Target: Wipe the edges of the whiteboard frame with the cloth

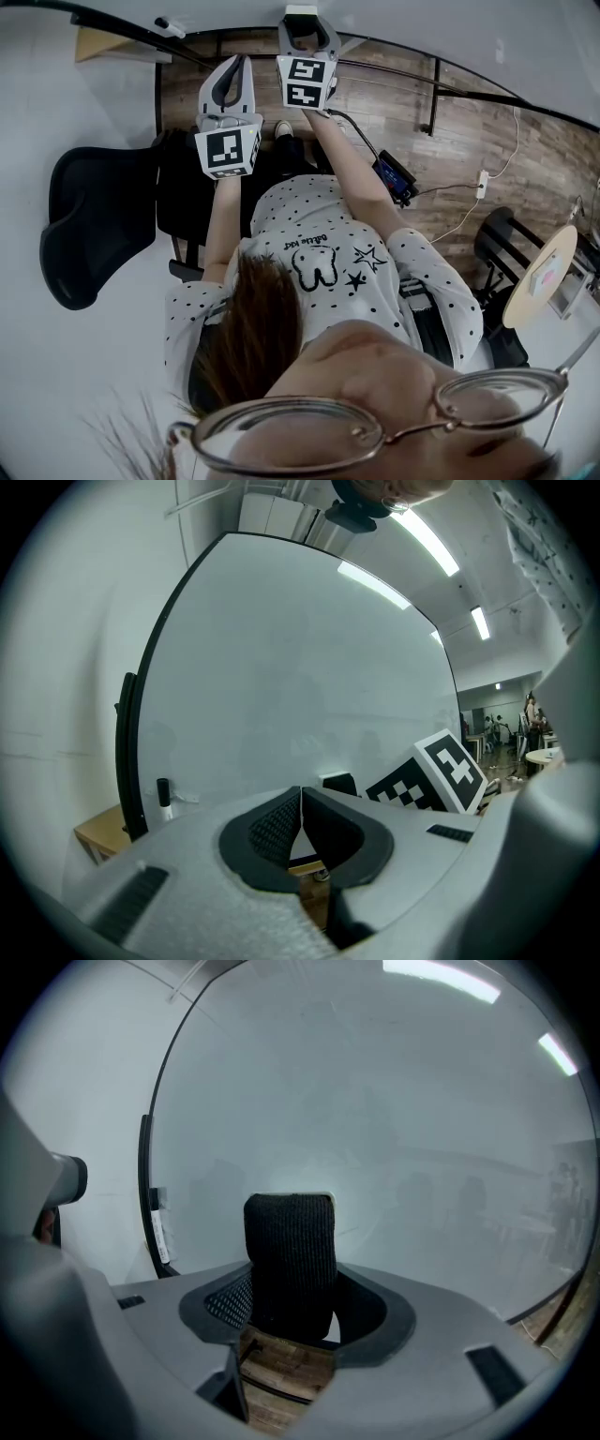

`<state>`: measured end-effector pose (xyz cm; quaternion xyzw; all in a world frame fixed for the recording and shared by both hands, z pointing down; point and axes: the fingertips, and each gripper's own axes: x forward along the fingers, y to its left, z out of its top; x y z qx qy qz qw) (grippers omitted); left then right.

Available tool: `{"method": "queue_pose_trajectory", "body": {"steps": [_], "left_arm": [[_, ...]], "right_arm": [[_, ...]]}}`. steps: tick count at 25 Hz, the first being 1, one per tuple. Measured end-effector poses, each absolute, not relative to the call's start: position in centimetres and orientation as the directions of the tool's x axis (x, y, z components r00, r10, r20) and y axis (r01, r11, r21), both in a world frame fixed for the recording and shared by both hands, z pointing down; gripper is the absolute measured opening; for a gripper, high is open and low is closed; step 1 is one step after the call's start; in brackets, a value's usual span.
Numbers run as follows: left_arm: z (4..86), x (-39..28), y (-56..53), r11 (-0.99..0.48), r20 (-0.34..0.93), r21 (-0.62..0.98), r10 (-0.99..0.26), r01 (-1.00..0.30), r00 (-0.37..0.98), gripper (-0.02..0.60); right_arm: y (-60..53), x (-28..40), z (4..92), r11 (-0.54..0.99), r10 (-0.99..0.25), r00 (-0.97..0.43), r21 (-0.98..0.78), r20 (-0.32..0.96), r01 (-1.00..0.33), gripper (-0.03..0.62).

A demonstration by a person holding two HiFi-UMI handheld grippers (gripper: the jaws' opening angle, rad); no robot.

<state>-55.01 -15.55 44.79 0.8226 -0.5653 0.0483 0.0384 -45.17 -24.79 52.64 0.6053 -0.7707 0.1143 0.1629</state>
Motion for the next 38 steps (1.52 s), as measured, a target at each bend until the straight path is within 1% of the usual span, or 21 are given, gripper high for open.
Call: {"method": "queue_pose_trajectory", "body": {"steps": [9, 28, 33, 38], "left_arm": [[45.2, -52.7, -15.3, -0.375, 0.125, 0.012, -0.919, -0.927, 0.374, 0.02], [45.0, -49.1, -15.4, -0.379, 0.135, 0.012, -0.916, -0.925, 0.377, 0.02], [45.4, -49.4, -15.2, -0.377, 0.129, 0.013, -0.918, -0.926, 0.376, 0.02], [45.1, -48.1, -15.5, -0.383, 0.136, 0.01, -0.914, -0.923, 0.381, 0.02]], "right_arm": [[-24.4, -43.0, 52.5, 0.242, -0.899, -0.217, 0.018, 0.381, -0.97, 0.239], [-24.5, -39.7, 52.9, 0.271, -0.869, -0.243, 0.004, 0.431, -0.963, 0.238], [-24.3, -39.3, 53.7, 0.256, -0.868, -0.22, 0.022, 0.446, -0.966, 0.238], [-24.5, -37.9, 53.3, 0.258, -0.867, -0.22, 0.026, 0.447, -0.966, 0.238]]}}
